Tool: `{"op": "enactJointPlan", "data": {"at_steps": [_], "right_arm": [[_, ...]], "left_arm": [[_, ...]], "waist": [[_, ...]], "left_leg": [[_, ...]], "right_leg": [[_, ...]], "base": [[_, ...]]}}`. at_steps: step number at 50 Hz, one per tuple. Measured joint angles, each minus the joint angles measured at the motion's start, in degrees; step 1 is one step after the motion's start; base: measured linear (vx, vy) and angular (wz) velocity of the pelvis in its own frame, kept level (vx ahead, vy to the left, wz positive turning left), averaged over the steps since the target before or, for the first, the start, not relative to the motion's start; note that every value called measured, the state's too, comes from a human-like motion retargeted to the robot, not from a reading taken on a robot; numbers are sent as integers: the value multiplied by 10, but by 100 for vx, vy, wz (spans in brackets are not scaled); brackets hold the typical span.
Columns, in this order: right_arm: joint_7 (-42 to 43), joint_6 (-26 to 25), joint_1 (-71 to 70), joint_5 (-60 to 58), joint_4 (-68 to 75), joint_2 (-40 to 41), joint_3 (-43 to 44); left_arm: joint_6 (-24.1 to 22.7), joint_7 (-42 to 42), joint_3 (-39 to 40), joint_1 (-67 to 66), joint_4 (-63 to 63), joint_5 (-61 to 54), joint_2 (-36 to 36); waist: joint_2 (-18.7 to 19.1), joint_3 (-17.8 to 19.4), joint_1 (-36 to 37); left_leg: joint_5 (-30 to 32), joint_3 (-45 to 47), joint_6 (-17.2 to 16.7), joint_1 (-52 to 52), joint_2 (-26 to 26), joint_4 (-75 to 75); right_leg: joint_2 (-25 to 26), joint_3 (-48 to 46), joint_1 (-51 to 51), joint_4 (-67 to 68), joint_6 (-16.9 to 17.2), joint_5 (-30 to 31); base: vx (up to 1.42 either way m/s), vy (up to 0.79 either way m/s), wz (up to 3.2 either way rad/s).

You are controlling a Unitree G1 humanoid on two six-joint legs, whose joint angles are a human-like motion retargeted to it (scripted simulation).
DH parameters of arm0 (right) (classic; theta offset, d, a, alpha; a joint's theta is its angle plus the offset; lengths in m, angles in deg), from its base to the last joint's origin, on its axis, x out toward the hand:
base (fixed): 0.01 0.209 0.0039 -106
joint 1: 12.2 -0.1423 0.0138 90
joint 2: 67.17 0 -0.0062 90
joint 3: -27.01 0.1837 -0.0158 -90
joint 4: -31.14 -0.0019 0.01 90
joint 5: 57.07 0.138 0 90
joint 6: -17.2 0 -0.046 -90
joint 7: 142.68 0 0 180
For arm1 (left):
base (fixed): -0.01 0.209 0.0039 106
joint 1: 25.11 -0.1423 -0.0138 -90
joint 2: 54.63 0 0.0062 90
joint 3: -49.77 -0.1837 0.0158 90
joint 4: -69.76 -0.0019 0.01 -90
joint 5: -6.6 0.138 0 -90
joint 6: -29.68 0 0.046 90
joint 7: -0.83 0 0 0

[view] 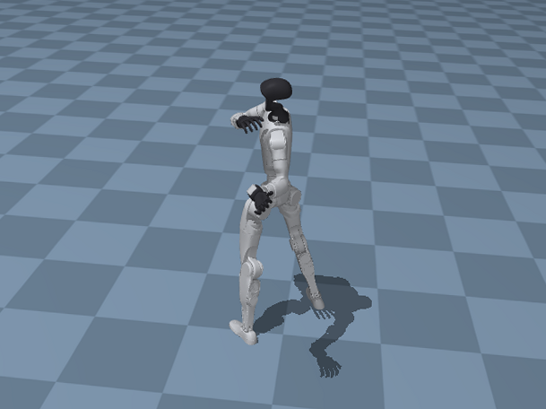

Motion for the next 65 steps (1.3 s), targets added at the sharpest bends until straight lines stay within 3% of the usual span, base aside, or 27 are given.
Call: {"op": "enactJointPlan", "data": {"at_steps": [3, 7, 9, 12, 15, 16, 17, 18, 20, 21, 22, 23, 25, 28, 30, 33, 36, 38, 40, 44, 48, 52, 58, 60, 65], "right_arm": [[-40, 7, 118, 47, -57, -47, 72], [-66, 14, 203, 54, -107, -73, 153], [-58, 12, 209, 31, -127, -72, 169], [-30, 12, 190, 4, -148, -70, 183], [5, 13, 160, -5, -146, -73, 192], [70, 3, 139, -152, -125, -96, 195], [113, -2, 129, -208, -107, -110, 188], [114, -1, 143, -80, -96, -105, 162], [170, -18, 193, -46, -59, -142, 160], [180, -29, 239, -36, -43, -135, 200], [188, -37, 282, -24, -26, -132, 233], [188, -42, 318, -7, -8, -137, 255], [192, -39, 396, 28, 24, -155, 307], [210, -9, 550, 69, 49, -188, 383], [217, 3, 644, 89, 59, -205, 418], [211, 14, 753, 106, 69, -229, 474], [206, 13, 804, 95, 83, -239, 516], [199, 14, 819, 87, 92, -238, 536], [206, 6, 803, 81, 111, -234, 540], [201, 8, 762, 98, 156, -207, 503], [191, -2, 719, 153, 214, -175, 445], [188, -19, 680, 181, 274, -142, 377], [183, -45, 601, 103, 363, -75, 301], [200, -52, 569, 87, 397, -46, 280], [225, -57, 513, 132, 443, 17, 252]], "left_arm": [[24, 110, 28, 42, 82, 127, -55], [77, 165, 21, 75, 194, 307, -151], [144, 159, -3, 98, 229, 367, -207], [205, 157, -70, 179, 253, 420, -293], [277, 124, -178, 340, 157, 448, -414], [302, 97, -249, 429, 67, 449, -456], [324, 61, -340, 534, -32, 444, -489], [344, 8, -473, 668, -152, 428, -502], [394, -170, -827, 1020, -439, 435, -441], [404, -314, -1020, 1206, -592, 456, -352], [409, -435, -1162, 1331, -704, 471, -283], [404, -508, -1201, 1337, -734, 472, -254], [379, -519, -1256, 1307, -693, 454, -226], [358, -379, -1258, 1215, -575, 551, -193], [362, -338, -1265, 1163, -550, 641, -160], [360, -344, -1254, 1097, -568, 702, -105], [359, -334, -1204, 1047, -580, 686, -72], [354, -326, -1166, 1015, -571, 699, -70], [352, -314, -1143, 1000, -552, 681, -76], [335, -342, -1110, 962, -512, 688, -107], [311, -365, -1052, 923, -471, 581, -115], [270, -370, -957, 839, -410, 392, -94], [216, -468, -782, 646, -298, 118, -24], [213, -495, -730, 578, -265, 56, 8], [200, -499, -671, 426, -205, -70, 103]], "waist": [[50, -50, -64], [135, -107, -178], [193, -116, -240], [283, -84, -332], [353, 4, -438], [368, 44, -482], [382, 82, -525], [396, 115, -568], [414, 157, -619], [387, 172, -630], [366, 188, -644], [354, 209, -666], [335, 248, -696], [318, 273, -712], [310, 283, -719], [299, 291, -720], [280, 291, -712], [270, 291, -706], [256, 287, -688], [231, 278, -666], [212, 259, -625], [200, 220, -576], [186, 159, -510], [183, 145, -493], [174, 117, -429]], "left_leg": [[6, 64, -10, 17, -7, 50], [49, 152, -36, 46, -8, 102], [82, 200, -41, 62, -9, 121], [126, 264, -38, 79, -17, 157], [135, 294, -29, 69, -29, 210], [126, 292, -26, 59, -33, 228], [114, 289, -24, 47, -37, 245], [99, 282, -23, 33, -40, 259], [66, 274, -14, 1, -42, 271], [51, 276, -10, -12, -44, 262], [37, 279, -6, -22, -45, 247], [25, 284, -3, -28, -46, 224], [9, 297, 0, -32, -48, 161], [28, 307, -10, -42, -55, 45], [55, 308, -24, -63, -54, -8], [103, 320, -46, -100, -48, -40], [135, 354, -55, -125, -40, -32], [125, 377, -60, -138, -24, 11], [129, 404, -42, -125, -31, -4], [79, 427, -34, -121, -3, 70], [55, 441, -25, -102, 2, 79], [42, 445, -27, -88, -4, 63], [25, 419, -43, -73, -10, 46], [22, 399, -46, -73, -12, 47], [19, 334, -44, -69, -15, 44]], "right_leg": [[-8, 90, -32, 29, 14, -15], [11, 213, -76, 42, 18, -20], [30, 277, -98, 38, 18, -11], [61, 369, -123, 11, 28, 17], [87, 439, -129, -43, 51, 54], [92, 454, -125, -66, 57, 65], [96, 467, -120, -90, 63, 76], [99, 476, -113, -116, 68, 87], [101, 489, -103, -163, 69, 108], [101, 495, -101, -180, 68, 116], [100, 499, -98, -196, 66, 124], [100, 501, -94, -208, 65, 129], [103, 504, -88, -224, 66, 138], [112, 512, -93, -236, 74, 144], [122, 518, -100, -236, 78, 145], [132, 530, -110, -235, 83, 145], [136, 546, -112, -238, 88, 147], [141, 555, -105, -240, 91, 147], [134, 571, -106, -250, 95, 153], [140, 561, -81, -258, 99, 158], [136, 491, -65, -259, 111, 162], [129, 383, -61, -248, 121, 156], [125, 300, -68, -180, 115, 128], [125, 290, -46, -196, 85, 129], [126, 244, -28, -147, 67, 124]], "base": [[10, -36, -200], [15, -34, -251], [14, -28, -299], [9, -19, -325], [3, -10, -297], [0, -4, -238], [-1, -2, -193], [0, -1, -158], [2, 1, -116], [3, 3, -91], [3, 4, -76], [4, 4, -69], [5, 6, -64], [8, 7, -56], [9, 9, -47], [10, 11, -48], [11, 14, -57], [13, 15, -63], [10, 18, -80], [13, 17, -56], [9, 16, -34], [9, 13, -7], [11, 9, 37], [10, 6, 85], [12, 4, 111]]}}
